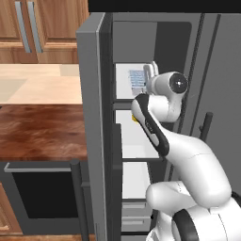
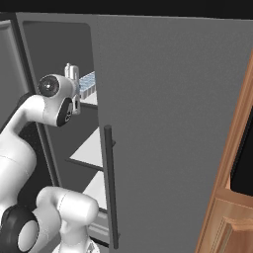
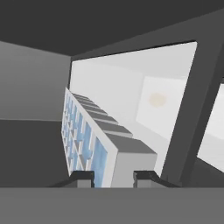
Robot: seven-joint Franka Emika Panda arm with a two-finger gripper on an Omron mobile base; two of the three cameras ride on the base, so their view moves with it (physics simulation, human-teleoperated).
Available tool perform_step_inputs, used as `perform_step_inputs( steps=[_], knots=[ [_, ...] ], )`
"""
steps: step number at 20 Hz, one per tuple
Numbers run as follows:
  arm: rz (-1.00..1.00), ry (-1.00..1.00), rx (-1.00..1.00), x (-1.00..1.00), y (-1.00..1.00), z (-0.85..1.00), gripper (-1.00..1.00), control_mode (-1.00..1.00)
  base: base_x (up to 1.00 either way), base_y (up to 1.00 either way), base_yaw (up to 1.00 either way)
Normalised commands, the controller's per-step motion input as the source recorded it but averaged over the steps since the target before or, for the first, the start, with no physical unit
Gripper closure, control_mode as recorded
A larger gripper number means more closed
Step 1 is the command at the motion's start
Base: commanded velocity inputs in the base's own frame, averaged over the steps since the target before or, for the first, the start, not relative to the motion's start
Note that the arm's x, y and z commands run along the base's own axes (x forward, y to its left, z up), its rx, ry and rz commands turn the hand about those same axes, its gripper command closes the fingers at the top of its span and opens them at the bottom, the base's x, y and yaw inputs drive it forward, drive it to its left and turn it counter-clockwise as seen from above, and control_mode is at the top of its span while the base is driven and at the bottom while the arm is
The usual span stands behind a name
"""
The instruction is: Open the freezer door, pick up the ice cube tray from the freezer, and place it on the dining counter.
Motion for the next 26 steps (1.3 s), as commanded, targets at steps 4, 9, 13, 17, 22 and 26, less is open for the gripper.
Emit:
perform_step_inputs(
  steps=[4, 9, 13, 17, 22, 26],
  knots=[
    [0.00, -0.05, 0.00, -0.51, 0.00, 0.27, 1.00, -1.00, 0.00, 0.00, 0.00],
    [0.00, 0.00, 0.00, -0.34, 0.00, 0.35, 1.00, -1.00, 0.00, 0.00, 0.00],
    [0.00, 0.00, 0.01, -0.35, -0.05, 0.42, 1.00, -1.00, 0.00, 0.00, 0.00],
    [0.00, 0.04, 0.01, -0.36, -0.11, 0.40, 1.00, -1.00, 0.00, 0.00, 0.00],
    [0.00, 0.09, 0.00, -0.36, -0.02, 0.09, 1.00, -1.00, 0.00, 0.00, 0.00],
    [0.00, 0.04, 0.00, -0.49, 0.00, 0.00, 1.00, -1.00, 0.00, 0.00, 0.00]
  ],
)
